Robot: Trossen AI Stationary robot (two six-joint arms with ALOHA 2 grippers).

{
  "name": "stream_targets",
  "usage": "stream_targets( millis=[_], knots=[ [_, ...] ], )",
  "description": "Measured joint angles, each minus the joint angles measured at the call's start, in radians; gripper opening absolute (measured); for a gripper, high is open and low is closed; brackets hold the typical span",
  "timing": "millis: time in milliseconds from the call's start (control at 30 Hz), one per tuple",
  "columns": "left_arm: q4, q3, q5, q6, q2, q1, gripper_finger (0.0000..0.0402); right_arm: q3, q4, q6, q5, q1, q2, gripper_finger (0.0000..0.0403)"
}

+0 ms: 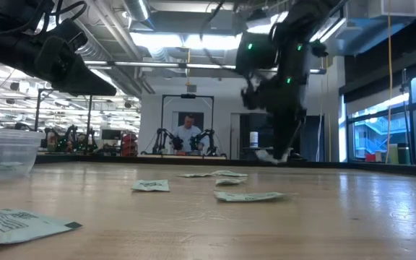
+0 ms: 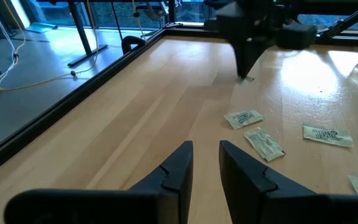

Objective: Pick and place items into bin
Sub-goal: Put the green stevia packet into the right transparent bin

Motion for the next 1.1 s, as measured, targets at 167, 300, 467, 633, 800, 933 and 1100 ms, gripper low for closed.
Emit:
stream_targets(
  millis=[167,300,467,633,800,933,1100],
  knots=[
    [0.0,0.0,0.0,-0.005,0.0,0.0,0.0072,0.0,-0.091,0.094,-0.055,0.076,-0.117,0.0016],
    [0.0,0.0,0.0,-0.008,0.0,0.0,0.0072,0.0,-0.212,0.234,-0.108,0.183,-0.217,0.0017],
    [0.0,0.0,0.0,-0.008,0.0,0.0,0.0072,0.001,-0.332,0.495,-0.121,0.372,-0.335,0.0018],
    [-0.001,0.0,0.0,-0.008,0.0,0.0,0.0072,0.001,-0.348,0.814,-0.12,0.611,-0.41,0.0018],
    [-0.004,0.0,0.0,-0.008,0.0,0.0,0.0072,0.001,-0.348,1.134,-0.062,0.841,-0.409,0.0018],
    [-0.008,0.0,0.0,-0.008,0.0,0.0,0.0072,0.001,-0.35,1.338,0.007,0.976,-0.38,0.0018],
    [-0.012,0.0,0.0,-0.028,0.0,0.0,0.0072,0.001,-0.353,1.522,0.05,1.075,-0.323,0.0018]
  ],
)
